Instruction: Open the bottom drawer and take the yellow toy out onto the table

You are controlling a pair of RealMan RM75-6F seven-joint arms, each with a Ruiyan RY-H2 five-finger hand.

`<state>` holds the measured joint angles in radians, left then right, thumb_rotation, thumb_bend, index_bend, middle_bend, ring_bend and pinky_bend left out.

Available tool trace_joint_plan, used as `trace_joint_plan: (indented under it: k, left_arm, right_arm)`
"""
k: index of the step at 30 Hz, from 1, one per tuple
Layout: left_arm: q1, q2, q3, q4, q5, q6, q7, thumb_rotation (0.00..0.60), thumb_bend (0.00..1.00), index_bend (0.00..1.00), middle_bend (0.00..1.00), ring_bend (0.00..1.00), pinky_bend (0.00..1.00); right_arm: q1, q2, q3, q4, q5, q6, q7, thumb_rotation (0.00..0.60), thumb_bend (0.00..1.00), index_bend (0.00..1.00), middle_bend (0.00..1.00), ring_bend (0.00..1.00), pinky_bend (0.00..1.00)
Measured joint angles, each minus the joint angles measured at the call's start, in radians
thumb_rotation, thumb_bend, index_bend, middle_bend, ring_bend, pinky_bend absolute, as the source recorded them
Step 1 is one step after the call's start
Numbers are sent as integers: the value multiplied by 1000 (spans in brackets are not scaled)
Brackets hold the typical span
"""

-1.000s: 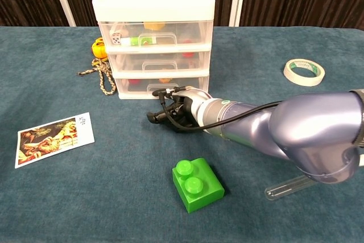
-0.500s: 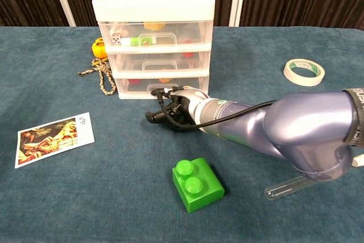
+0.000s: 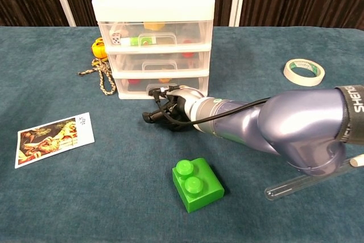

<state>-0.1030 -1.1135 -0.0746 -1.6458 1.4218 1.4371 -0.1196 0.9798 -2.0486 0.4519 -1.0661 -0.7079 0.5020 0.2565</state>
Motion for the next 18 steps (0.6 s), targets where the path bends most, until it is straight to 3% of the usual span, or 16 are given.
trace_joint_plan:
  k: [18]
  left_arm:
    - [0, 1, 2, 0, -1, -4, 2, 600, 478, 57, 0, 0, 0]
  right_arm:
    - [-18, 16, -40, -32, -49, -40, 14, 600, 557, 81, 909, 917, 1000]
